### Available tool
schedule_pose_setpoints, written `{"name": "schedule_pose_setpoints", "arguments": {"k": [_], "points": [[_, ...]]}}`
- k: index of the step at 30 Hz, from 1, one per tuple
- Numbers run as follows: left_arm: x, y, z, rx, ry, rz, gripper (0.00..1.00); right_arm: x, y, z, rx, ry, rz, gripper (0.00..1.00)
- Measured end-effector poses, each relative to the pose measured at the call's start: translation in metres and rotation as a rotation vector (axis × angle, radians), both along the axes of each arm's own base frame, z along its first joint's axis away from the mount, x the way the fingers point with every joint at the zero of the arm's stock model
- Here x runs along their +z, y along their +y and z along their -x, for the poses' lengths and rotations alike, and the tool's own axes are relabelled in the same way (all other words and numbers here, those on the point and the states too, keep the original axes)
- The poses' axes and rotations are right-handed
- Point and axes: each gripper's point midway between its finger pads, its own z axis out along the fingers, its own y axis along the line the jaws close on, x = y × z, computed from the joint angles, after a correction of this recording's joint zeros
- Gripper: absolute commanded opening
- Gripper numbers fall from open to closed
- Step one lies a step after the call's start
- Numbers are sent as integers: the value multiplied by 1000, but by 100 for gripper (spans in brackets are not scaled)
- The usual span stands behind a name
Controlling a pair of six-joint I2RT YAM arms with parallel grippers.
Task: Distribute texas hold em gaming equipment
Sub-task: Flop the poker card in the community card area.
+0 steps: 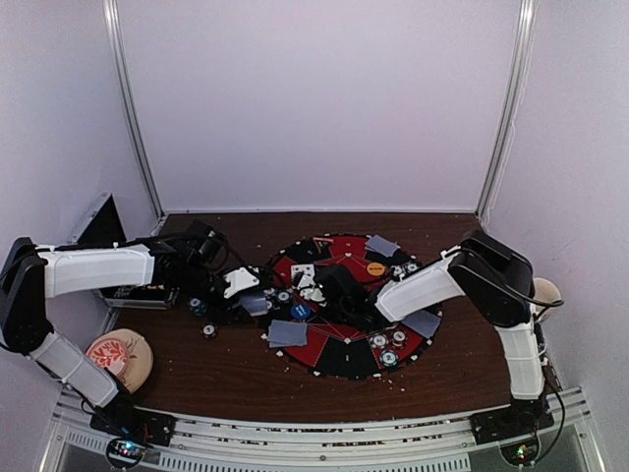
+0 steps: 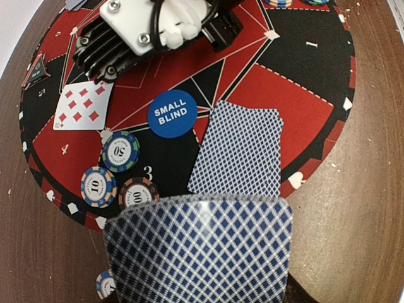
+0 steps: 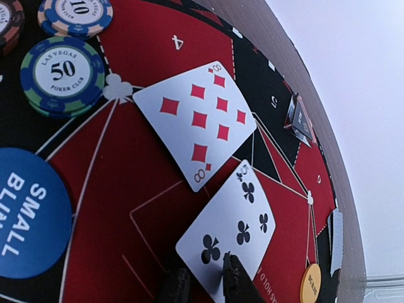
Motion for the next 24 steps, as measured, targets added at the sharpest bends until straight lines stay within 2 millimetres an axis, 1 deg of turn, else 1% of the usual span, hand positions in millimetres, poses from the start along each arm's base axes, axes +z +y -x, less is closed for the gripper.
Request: {"name": "schedule_pose_setpoints", "arguments": {"k": [4, 8, 13, 17, 20, 22, 24], "points": [[0, 0, 0, 0, 0, 0, 54, 4, -3, 5, 5, 15, -2, 28], [0, 0, 0, 0, 0, 0, 54, 9, -2, 7, 15, 29, -16, 35], [0, 0, 0, 0, 0, 0, 54, 15, -1, 11, 25, 46, -37, 37], [0, 0, 0, 0, -1, 0, 54, 29, -1, 12, 18, 52, -75, 38], [0, 0, 0, 0, -1, 0, 54, 42, -3, 6, -13, 62, -132, 43], [0, 0, 0, 0, -1, 0, 54, 52, -4, -5, -56, 68, -183, 52], [0, 0, 0, 0, -1, 1, 54, 68, -1, -22, -116, 69, -244, 59]]}}
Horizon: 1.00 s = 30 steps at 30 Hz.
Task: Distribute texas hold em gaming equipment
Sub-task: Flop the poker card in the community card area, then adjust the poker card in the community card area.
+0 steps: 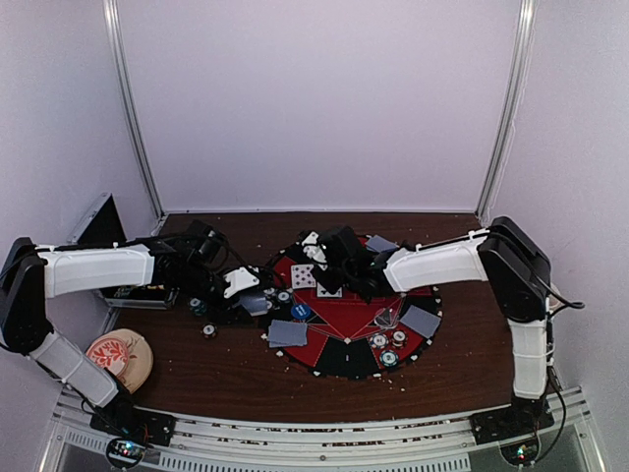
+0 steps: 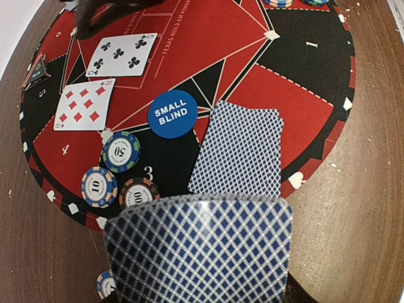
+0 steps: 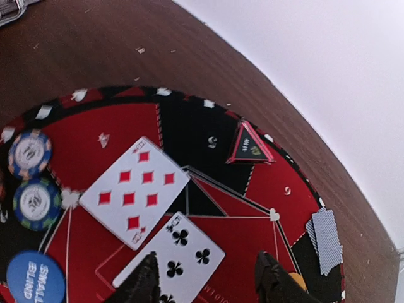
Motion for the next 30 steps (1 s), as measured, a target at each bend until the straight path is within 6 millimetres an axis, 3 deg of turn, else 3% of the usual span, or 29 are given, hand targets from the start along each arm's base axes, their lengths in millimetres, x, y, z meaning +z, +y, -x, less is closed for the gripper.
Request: {"name": "schedule_pose_setpoints", "arguments": {"k": [3, 7, 12, 18, 27, 30], "points": [[0, 0, 0, 1, -2, 0, 54, 23, 16, -27, -78, -3, -105, 68], [1, 0, -1, 2, -5, 1, 54, 30, 39, -49, -138, 45, -227, 73], [3, 0, -1, 2, -11, 4, 54, 3, 60, -57, -181, 223, -384, 79], [4, 0, -1, 2, -13, 6, 54, -27, 57, -65, -226, 404, -522, 83], [5, 0, -2, 4, -16, 8, 54, -56, 61, -84, -217, 527, -639, 87], [5, 0, -1, 4, -16, 8, 54, -53, 63, -88, -190, 539, -670, 87]]}}
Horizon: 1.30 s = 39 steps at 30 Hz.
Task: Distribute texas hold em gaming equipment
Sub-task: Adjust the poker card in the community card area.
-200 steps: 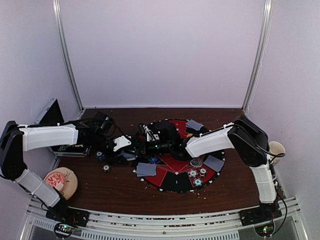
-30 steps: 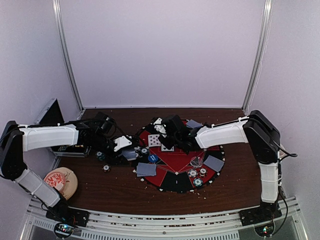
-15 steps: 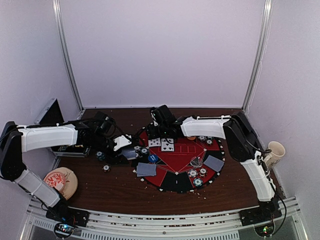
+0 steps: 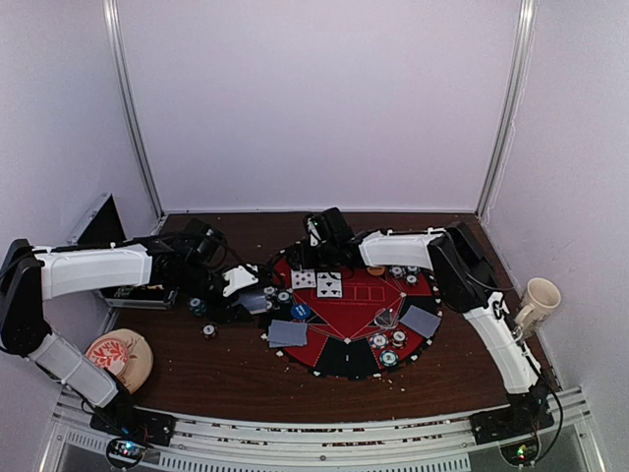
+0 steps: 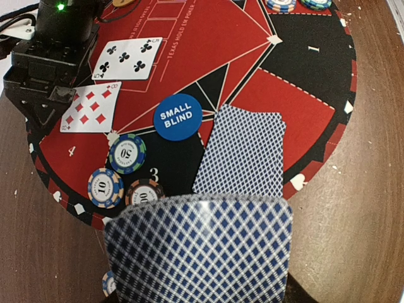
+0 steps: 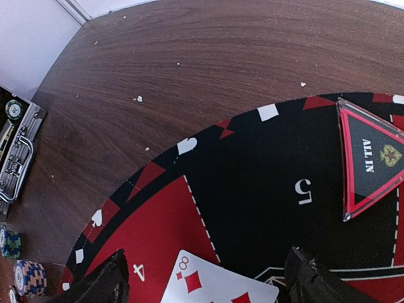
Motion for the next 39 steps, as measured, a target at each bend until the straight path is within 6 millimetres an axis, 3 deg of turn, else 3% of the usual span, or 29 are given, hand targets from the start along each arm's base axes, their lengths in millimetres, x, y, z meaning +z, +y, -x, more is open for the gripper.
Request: {"name": "schedule_pose_setpoints", "arguments": {"k": [16, 39], "points": [[-1, 1, 0, 3, 1, 0, 54, -1, 10, -8, 184, -1, -15, 86], [0, 1, -1, 4, -2, 5, 54, -8, 0, 15, 391, -3, 101, 72]]}}
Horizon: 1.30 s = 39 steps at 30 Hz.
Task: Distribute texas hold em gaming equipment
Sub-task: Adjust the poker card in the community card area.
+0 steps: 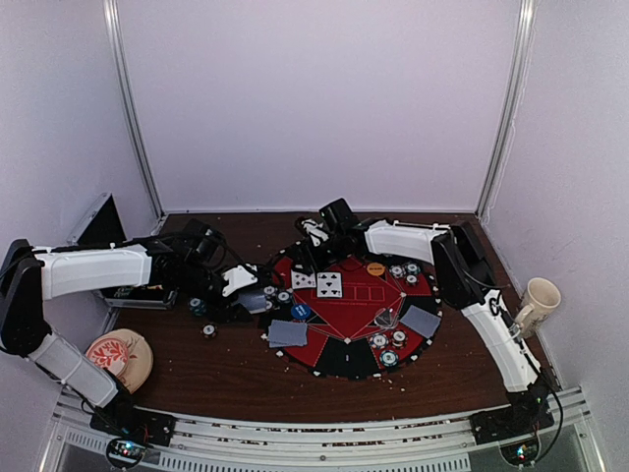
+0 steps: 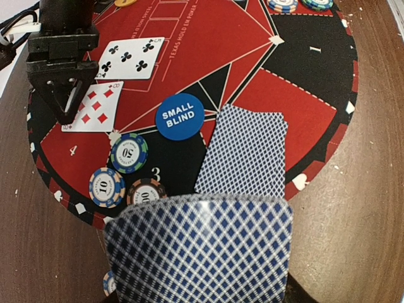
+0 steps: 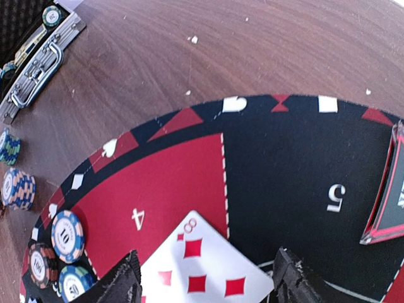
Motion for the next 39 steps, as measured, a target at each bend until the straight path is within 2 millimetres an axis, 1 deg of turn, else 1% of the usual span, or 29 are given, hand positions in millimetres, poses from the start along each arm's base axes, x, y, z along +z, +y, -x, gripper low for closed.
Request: {"name": "schedule_pose_setpoints", "arguments": {"k": [5, 11, 12, 14, 16, 21, 25, 28, 35, 39], "points": [[1, -1, -1, 0, -3, 3, 54, 0, -4, 9, 25, 16, 20, 69], [1, -1, -1, -1, -5, 6, 54, 0, -7, 20, 47, 28, 46, 68], [1, -1, -1, -2, -6, 7, 54, 0, -7, 22, 48, 32, 50, 70], [1, -1, -1, -2, -6, 7, 54, -1, -8, 24, 46, 34, 60, 78], [1, -1, -1, -2, -6, 7, 54, 1, -7, 24, 31, 29, 69, 83], [1, -1, -1, -2, -6, 7, 54, 0, -3, 27, -47, -9, 131, 91], [1, -1, -1, -2, -6, 7, 54, -2, 3, 31, -124, -67, 199, 94], [1, -1, -1, -2, -6, 7, 54, -2, 7, 35, -176, -111, 243, 94], [1, -1, -1, -2, -5, 8, 54, 4, 8, 40, -295, -218, 327, 95], [1, -1, -1, -2, -5, 8, 54, 8, 0, 33, -364, -251, 351, 95]]}}
